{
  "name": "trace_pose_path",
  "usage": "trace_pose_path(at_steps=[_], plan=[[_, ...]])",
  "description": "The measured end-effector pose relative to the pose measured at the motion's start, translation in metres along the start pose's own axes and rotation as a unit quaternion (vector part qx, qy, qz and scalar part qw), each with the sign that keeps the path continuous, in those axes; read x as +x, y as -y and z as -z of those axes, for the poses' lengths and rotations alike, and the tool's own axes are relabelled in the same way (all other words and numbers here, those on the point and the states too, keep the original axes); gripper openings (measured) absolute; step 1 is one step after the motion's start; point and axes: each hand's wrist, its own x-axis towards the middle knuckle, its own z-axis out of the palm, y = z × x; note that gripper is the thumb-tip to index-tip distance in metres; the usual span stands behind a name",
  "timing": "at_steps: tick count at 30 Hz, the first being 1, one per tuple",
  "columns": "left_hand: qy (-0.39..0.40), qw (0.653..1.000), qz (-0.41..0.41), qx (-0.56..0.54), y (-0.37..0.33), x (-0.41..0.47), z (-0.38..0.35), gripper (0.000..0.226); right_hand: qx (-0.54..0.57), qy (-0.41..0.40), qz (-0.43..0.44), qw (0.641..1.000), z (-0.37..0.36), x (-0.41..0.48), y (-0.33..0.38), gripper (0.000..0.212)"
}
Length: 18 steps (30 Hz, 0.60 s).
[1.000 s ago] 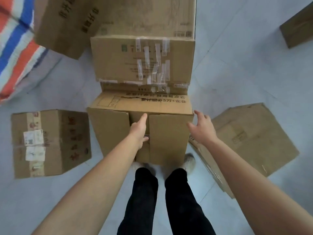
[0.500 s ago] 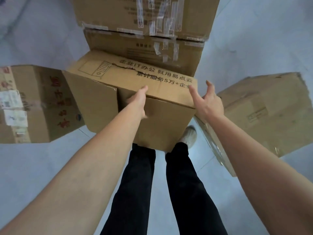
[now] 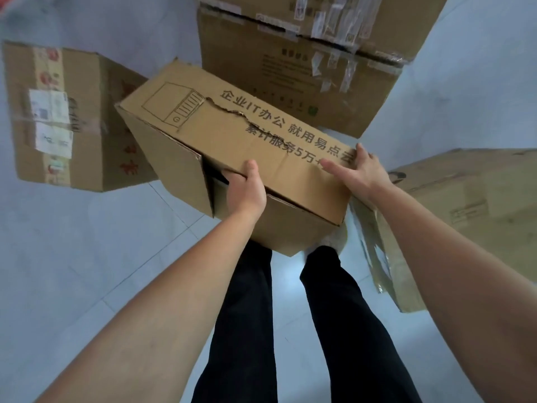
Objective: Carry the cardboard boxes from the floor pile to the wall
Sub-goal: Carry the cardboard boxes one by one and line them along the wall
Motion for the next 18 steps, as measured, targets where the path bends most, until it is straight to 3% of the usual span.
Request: trace_pose_path(at_steps=[4,13,18], plan=[[-0.094,0.994,-0.037,0.039,0.007,-0.016,0.028,0.052,-0.042,-0.032,0.043,0.998,-0.002,-0.03,0.014,0.101],[-0.112,0.99,0.014,-0.082,-0.01,-0.096,0.123,0.041,-0.116,-0.107,0.18,0.971,0.032,-0.139,0.066,0.107],[-0.155,0.974,0.025,-0.162,0.004,-0.167,0.179,0.038,-0.134,-0.099,0.262,0.951,0.042,-0.213,0.102,0.094]])
